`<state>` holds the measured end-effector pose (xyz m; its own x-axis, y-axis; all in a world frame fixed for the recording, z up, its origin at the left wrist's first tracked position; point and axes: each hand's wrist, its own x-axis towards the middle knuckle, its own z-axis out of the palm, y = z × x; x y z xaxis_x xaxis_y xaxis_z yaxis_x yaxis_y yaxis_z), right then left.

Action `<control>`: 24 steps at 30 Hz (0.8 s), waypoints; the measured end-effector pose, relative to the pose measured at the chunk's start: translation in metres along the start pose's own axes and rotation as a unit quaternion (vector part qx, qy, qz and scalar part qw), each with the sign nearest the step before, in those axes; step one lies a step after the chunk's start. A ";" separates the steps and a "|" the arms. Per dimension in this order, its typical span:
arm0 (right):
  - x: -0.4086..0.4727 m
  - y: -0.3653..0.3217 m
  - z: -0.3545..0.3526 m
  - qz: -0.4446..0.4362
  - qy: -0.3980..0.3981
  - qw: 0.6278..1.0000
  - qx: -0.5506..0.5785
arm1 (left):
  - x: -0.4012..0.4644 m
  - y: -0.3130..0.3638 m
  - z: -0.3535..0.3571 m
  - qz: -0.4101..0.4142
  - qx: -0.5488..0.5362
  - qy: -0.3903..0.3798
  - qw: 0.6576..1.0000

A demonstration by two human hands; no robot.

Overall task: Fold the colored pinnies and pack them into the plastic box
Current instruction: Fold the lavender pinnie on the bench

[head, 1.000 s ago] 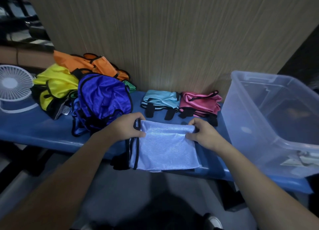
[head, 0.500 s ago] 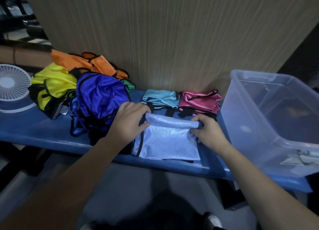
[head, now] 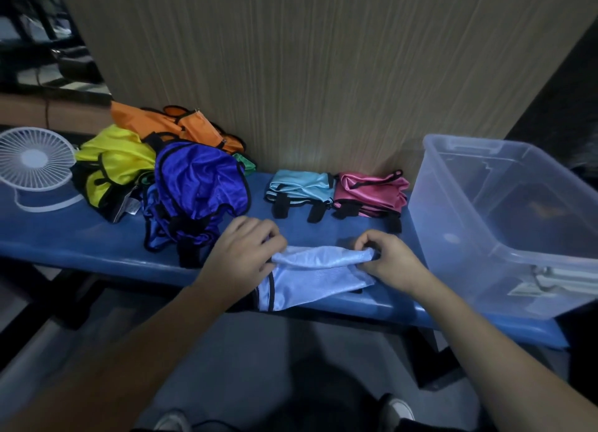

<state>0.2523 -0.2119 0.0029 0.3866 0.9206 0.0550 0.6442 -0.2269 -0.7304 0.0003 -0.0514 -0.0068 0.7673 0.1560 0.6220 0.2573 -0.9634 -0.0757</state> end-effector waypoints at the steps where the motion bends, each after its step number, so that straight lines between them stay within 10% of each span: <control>1: -0.003 -0.001 0.000 -0.005 -0.005 1.000 -0.002 | -0.003 0.003 -0.001 0.007 -0.003 -0.006 1.000; 13: 0.000 -0.001 0.008 0.032 0.037 0.999 0.023 | -0.010 0.000 -0.002 -0.164 -0.124 -0.063 0.977; 24: 0.028 -0.006 0.012 0.058 0.061 0.982 0.170 | 0.031 -0.043 0.000 -0.376 -0.357 -0.115 0.847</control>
<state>0.2519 -0.1812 0.0006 0.5334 0.8455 0.0243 0.3425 -0.1896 -0.9202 0.0127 -0.0049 0.0153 0.6596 0.7435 0.1104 0.3662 -0.4461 0.8166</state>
